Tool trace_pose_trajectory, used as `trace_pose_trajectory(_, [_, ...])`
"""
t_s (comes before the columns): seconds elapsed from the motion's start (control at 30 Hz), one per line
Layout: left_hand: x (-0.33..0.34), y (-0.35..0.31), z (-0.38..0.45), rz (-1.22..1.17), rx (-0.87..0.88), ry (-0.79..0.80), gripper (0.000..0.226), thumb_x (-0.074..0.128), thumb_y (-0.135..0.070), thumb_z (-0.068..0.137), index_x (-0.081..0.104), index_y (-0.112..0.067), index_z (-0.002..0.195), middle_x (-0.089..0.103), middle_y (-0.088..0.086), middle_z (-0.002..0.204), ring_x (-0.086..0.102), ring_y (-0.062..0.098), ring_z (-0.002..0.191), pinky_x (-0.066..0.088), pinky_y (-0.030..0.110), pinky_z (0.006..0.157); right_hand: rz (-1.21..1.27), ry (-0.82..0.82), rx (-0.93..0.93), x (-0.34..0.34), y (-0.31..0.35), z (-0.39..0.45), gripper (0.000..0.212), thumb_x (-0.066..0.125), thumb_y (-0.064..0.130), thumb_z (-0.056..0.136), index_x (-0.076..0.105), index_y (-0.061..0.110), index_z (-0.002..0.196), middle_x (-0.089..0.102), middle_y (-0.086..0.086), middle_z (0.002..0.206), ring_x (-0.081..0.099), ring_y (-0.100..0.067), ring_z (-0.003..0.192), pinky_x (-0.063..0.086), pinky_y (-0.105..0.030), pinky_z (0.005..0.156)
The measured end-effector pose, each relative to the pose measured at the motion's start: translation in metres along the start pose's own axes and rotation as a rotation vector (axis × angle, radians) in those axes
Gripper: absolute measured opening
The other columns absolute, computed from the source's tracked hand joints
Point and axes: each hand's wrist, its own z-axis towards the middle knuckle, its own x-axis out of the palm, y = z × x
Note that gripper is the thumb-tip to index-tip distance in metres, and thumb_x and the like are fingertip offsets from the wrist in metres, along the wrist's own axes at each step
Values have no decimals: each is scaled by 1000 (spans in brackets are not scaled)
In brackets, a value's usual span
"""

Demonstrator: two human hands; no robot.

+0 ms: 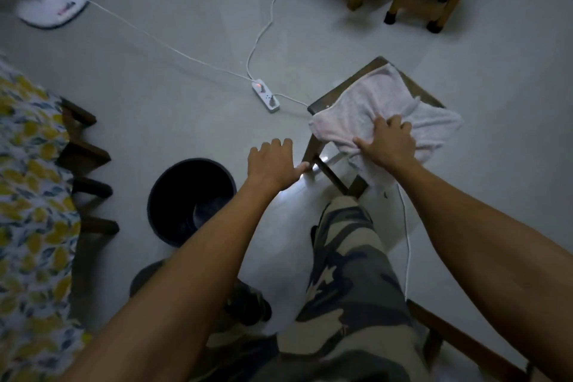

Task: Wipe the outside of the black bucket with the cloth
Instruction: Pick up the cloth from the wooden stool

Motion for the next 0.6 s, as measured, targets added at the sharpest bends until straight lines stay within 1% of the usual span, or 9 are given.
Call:
trace_pose_trajectory(0.07, [3,3,-23,12,-3,-1,72,45,-70,92,47,-17,141,58,12,135,57,33,118,44,47,95,-13,-28,-37,4,-5,-20,63,58,57,96,47,17,143,47,-21,142,49,-45,126,47,-54,97])
trace_pose_trajectory(0.13, [0,8,-45,41,-4,-36,72,45,-70,92,48,-16,140,58,12,135,58,32,117,46,47,95,1,-71,-98,4,-8,-37,41,60,36,100,54,12,132,53,-22,132,54,-43,118,49,-49,92])
trace_pose_trajectory(0.2, [-7,14,-58,54,-19,-70,72,44,-70,92,47,-16,140,58,12,136,58,32,118,47,48,96,-9,-24,-147,-3,-5,-44,29,61,19,99,58,9,126,59,-21,123,59,-40,109,50,-45,89])
trace_pose_trajectory(0.3, [-20,23,-76,66,-34,-110,72,45,-69,93,46,-16,142,57,12,137,57,32,120,45,46,96,54,83,-126,-22,7,-52,26,60,9,98,66,1,123,65,-24,121,63,-41,111,50,-45,96])
trace_pose_trajectory(0.4, [-28,37,-88,67,-76,-155,72,44,-69,93,47,-16,141,57,12,135,57,32,120,44,46,95,120,27,-183,-40,30,-61,25,59,6,94,70,4,117,67,-21,117,63,-41,110,51,-45,90])
trace_pose_trajectory(0.5, [-27,56,-100,51,-124,-143,70,45,-69,92,48,-16,138,57,12,134,56,32,120,43,46,95,217,7,-233,-52,68,-69,27,58,3,94,71,2,117,69,-22,118,64,-39,111,53,-46,95])
trace_pose_trajectory(0.57, [-23,68,-106,33,-159,-127,69,45,-69,92,48,-16,137,57,11,133,56,32,120,42,46,95,262,-9,-296,-59,97,-76,24,61,1,90,75,1,110,72,-19,109,67,-36,104,53,-47,95])
trace_pose_trajectory(0.6, [-19,75,-108,17,-173,-116,68,46,-69,92,48,-16,135,57,11,133,55,32,120,43,46,95,263,-26,-330,-61,112,-79,23,63,3,87,76,4,106,74,-17,103,69,-34,100,54,-48,92])
